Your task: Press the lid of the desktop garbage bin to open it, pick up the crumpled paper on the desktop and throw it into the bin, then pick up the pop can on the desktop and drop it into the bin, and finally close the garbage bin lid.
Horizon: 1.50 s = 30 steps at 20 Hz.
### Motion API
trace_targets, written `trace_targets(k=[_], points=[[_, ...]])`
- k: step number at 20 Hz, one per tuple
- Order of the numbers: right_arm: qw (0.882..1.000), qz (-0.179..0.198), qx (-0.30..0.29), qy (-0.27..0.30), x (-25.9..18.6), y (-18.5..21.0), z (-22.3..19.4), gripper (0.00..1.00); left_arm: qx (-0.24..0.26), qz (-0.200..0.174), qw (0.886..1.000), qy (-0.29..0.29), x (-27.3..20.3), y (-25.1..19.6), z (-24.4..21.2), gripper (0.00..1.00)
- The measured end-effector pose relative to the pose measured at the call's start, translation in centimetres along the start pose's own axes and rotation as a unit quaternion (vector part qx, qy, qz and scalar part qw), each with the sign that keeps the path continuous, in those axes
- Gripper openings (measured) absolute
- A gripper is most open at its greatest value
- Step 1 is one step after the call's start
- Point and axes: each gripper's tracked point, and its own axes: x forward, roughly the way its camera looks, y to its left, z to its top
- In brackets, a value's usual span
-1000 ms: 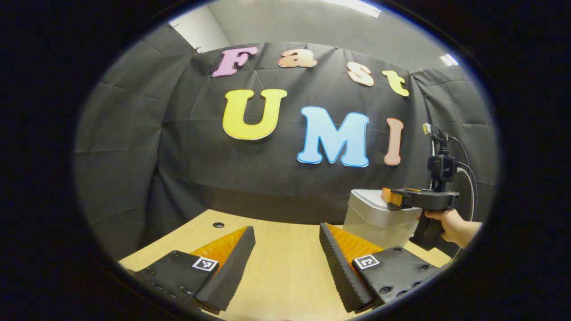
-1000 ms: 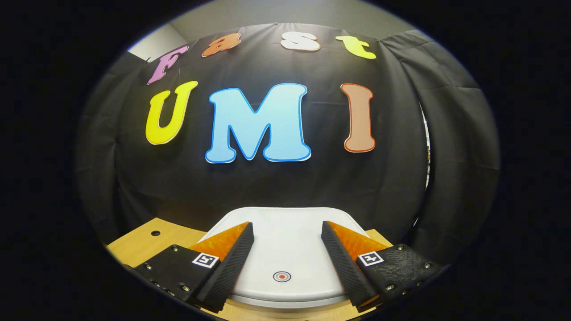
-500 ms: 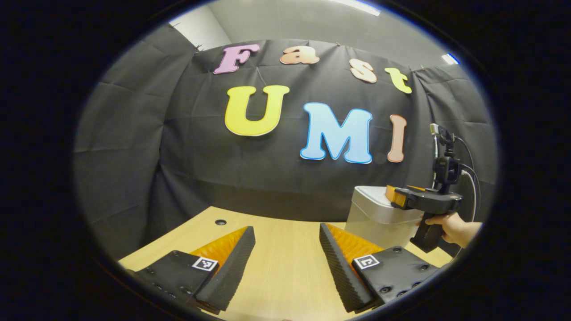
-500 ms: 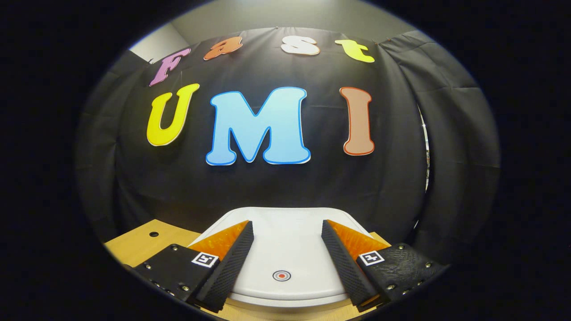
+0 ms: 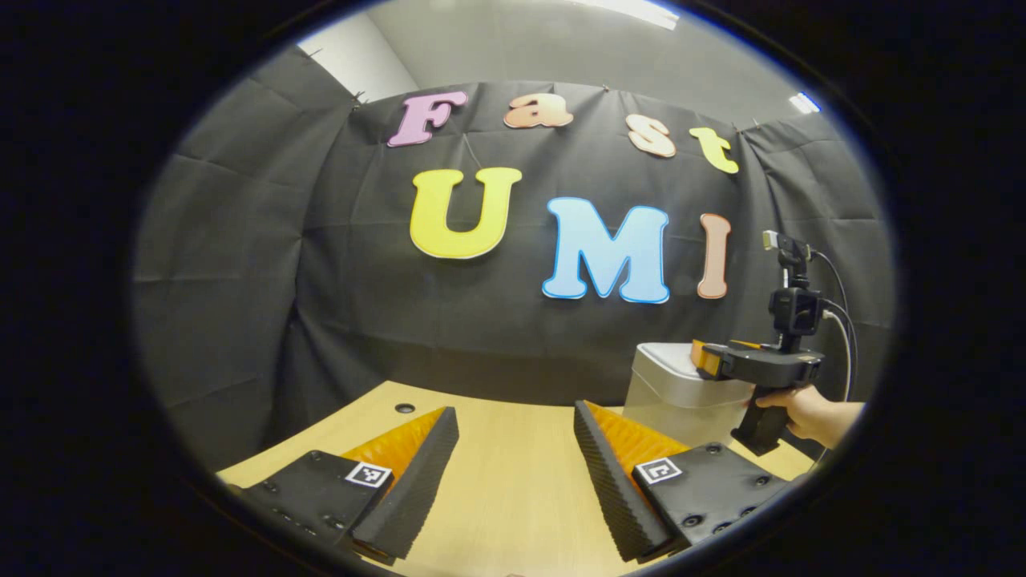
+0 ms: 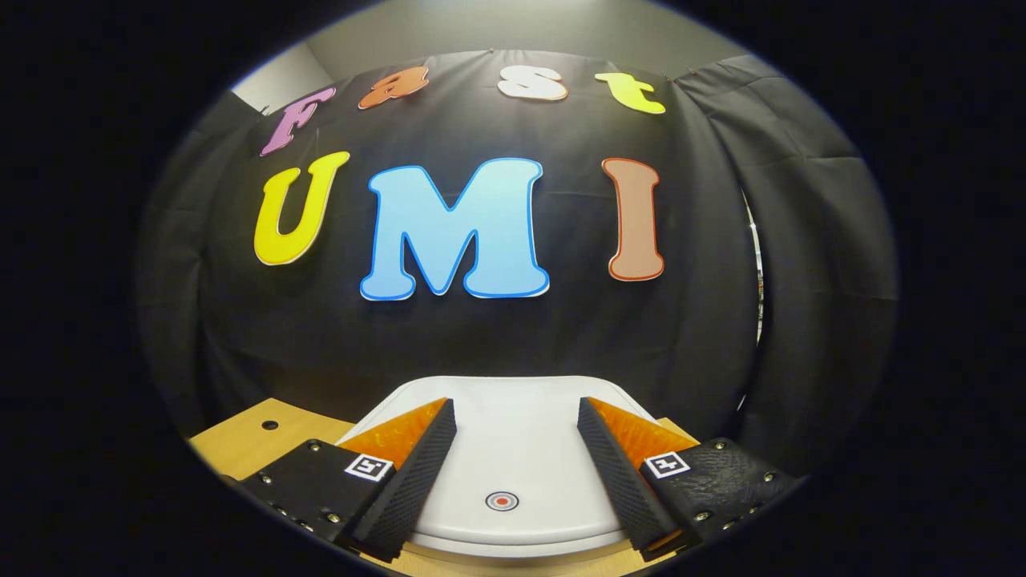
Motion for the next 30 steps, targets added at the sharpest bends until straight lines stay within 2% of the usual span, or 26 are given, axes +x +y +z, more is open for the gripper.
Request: trace_targets(k=[7, 11, 14, 18, 30], points=[[0.999, 0.014, 0.006, 0.029, -2.8, -0.1, -0.3, 0.98, 0.013, 0.019, 1.0, -0.01, -1.4, -1.3, 0.8, 0.95], [0.998, 0.047, -0.013, 0.039, -5.4, 0.3, -0.5, 0.98, 0.017, 0.022, 0.999, -0.019, -1.7, -3.2, 1.1, 0.95], [0.997, 0.07, -0.02, 0.04, -8.4, 0.8, -0.5, 0.98, 0.016, 0.018, 1.0, -0.018, -1.7, -4.5, 0.6, 0.94], [0.996, 0.081, -0.024, 0.025, -12.4, 1.2, 0.4, 0.97, 0.024, -0.001, 1.0, -0.019, -1.6, -5.7, 0.4, 0.95], [0.997, 0.064, -0.036, 0.004, -18.2, 3.6, 0.4, 0.97, 0.03, -0.035, 0.999, -0.026, -0.9, -4.1, 0.5, 0.96]])
